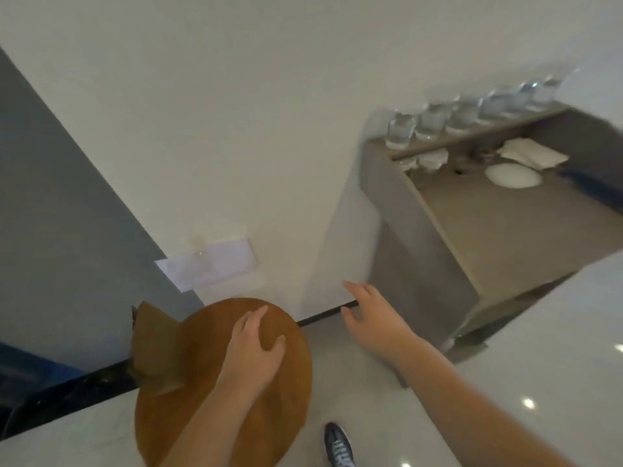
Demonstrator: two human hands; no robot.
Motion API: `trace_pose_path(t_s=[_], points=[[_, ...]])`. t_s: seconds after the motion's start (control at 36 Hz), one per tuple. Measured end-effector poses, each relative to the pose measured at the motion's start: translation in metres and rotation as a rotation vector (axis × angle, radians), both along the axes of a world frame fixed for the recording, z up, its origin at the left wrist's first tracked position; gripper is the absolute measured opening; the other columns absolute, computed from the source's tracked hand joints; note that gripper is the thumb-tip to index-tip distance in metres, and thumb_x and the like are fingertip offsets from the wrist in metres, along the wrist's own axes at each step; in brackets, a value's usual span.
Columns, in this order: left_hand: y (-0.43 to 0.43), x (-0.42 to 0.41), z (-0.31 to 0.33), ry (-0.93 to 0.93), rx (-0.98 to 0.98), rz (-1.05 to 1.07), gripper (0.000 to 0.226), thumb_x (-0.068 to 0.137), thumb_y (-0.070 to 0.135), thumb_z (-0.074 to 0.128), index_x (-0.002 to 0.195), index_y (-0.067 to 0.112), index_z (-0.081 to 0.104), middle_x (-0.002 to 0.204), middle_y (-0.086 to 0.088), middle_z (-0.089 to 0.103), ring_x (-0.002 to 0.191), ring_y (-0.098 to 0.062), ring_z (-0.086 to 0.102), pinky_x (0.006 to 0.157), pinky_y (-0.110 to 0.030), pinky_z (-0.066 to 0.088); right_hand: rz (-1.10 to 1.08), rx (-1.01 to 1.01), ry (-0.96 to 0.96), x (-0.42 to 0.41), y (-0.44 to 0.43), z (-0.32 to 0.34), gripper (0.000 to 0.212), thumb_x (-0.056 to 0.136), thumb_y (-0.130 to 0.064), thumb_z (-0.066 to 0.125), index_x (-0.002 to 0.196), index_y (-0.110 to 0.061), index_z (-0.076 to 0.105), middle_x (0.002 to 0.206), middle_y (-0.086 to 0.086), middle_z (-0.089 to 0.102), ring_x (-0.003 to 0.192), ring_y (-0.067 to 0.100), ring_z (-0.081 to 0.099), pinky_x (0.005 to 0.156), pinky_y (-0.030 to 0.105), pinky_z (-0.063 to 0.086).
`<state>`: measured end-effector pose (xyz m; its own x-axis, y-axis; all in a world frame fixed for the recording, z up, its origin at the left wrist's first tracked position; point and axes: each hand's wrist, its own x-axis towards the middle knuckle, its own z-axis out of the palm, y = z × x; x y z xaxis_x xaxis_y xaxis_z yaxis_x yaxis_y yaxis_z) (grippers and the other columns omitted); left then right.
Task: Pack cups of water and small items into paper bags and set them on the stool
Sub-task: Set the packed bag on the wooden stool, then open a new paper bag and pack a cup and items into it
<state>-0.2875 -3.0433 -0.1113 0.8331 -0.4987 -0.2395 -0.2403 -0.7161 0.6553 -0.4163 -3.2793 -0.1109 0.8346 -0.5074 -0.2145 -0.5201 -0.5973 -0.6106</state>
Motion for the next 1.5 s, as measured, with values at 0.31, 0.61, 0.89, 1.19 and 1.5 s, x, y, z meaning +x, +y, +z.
trace_pose_path(t_s=[0.31,0.61,0.89,1.19,1.5], points=[[-0.100,-0.152,0.015,-0.009,-0.028,-0.353,0.067,0.096,0.043,0.067,0.156,0.032,0.039,0.155,0.006,0.039,0.143,-0.014,0.040,0.118,-0.028,0.032,-0.282,-0.020,-0.002,-0.208,-0.040,0.024,0.062,0.106,-0.050,0.050,0.163,-0.040,0.027,0.161,-0.013,0.034,0.129,0.019,0.059,0.096,0.034,0.053],[-0.239,-0.313,-0.010,0.030,-0.018,-0.385,0.069,0.096,0.043,0.066,0.157,0.038,0.034,0.164,0.005,0.030,0.150,-0.016,0.035,0.119,-0.037,0.038,-0.400,0.040,0.012,-0.383,-0.153,0.017,0.058,0.107,-0.046,0.053,0.161,-0.042,0.031,0.162,-0.013,0.036,0.140,0.015,0.048,0.109,0.032,0.047],[-0.311,-0.407,-0.035,0.097,-0.010,-0.261,0.064,0.098,0.034,0.068,0.155,0.036,0.037,0.160,0.011,0.038,0.147,-0.013,0.040,0.110,-0.030,0.043,-0.328,0.042,0.141,-0.433,-0.251,-0.027,0.058,0.105,-0.043,0.057,0.157,-0.046,0.031,0.159,-0.011,0.042,0.141,0.022,0.050,0.110,0.037,0.050],[-0.375,-0.378,-0.099,0.210,0.025,-0.236,0.062,0.100,0.035,0.064,0.155,0.042,0.034,0.158,0.011,0.042,0.144,-0.015,0.044,0.108,-0.032,0.042,-0.317,0.160,0.230,-0.384,-0.315,-0.086,0.061,0.106,-0.039,0.057,0.160,-0.043,0.028,0.163,-0.005,0.039,0.146,0.029,0.045,0.113,0.046,0.048],[-0.469,-0.357,-0.167,0.275,0.051,-0.115,0.066,0.098,0.033,0.066,0.157,0.035,0.037,0.158,0.006,0.044,0.143,-0.019,0.047,0.112,-0.033,0.039,-0.333,0.335,0.295,-0.307,-0.408,-0.174,0.055,0.103,-0.024,0.056,0.156,-0.032,0.041,0.140,0.003,0.059,0.105,0.020,0.062,0.075,0.026,0.050]])
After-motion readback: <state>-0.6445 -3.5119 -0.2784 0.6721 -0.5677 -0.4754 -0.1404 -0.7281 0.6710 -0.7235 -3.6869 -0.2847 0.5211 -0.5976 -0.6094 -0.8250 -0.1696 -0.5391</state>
